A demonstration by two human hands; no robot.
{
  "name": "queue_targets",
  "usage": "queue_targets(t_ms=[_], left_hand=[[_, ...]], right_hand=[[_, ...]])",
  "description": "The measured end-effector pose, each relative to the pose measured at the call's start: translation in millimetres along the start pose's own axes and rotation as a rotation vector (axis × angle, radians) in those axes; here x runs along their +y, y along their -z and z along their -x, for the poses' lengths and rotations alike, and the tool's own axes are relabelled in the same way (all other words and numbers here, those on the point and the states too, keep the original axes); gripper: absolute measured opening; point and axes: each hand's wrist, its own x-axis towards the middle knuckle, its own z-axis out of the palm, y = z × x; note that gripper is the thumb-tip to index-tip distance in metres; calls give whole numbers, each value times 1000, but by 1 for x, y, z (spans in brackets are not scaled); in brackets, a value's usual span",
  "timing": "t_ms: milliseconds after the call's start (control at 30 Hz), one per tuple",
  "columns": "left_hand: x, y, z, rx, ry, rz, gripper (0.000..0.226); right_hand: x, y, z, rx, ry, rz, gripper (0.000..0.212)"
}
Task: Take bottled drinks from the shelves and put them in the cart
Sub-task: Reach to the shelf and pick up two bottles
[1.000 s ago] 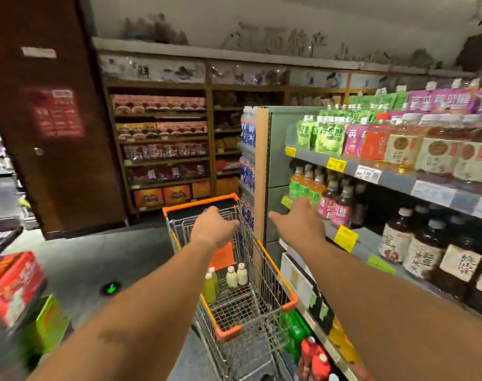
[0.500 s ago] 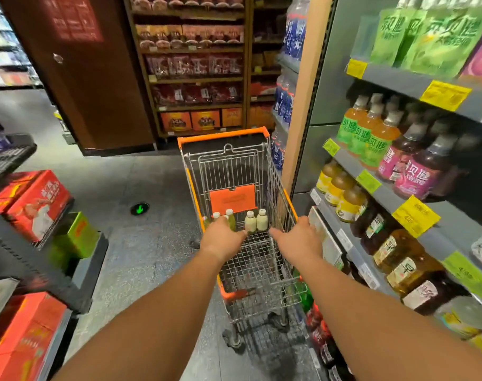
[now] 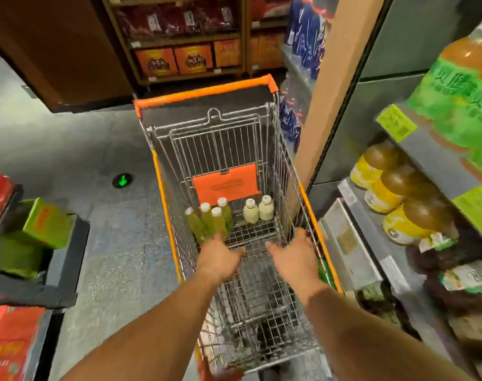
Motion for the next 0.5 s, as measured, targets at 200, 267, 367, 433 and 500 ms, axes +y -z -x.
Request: queue_targets(t_ms=[200, 267, 367, 433, 500], left_hand=[[-2, -59, -149, -33, 125, 70, 75], [-7, -78, -200, -46, 140, 69, 73], [-19, -106, -266, -23, 156, 5, 67], [-31, -129, -304, -44, 146, -22, 63], [-41, -151, -339, -80, 129, 9, 60]], right_hand=[[8, -88, -135, -42, 1, -103, 72], [10, -117, -179, -45, -49, -146, 65], [11, -163, -237, -25, -99, -112, 53], [14, -192, -272, -77, -110, -68, 54], [24, -216, -304, -85, -123, -24, 58]])
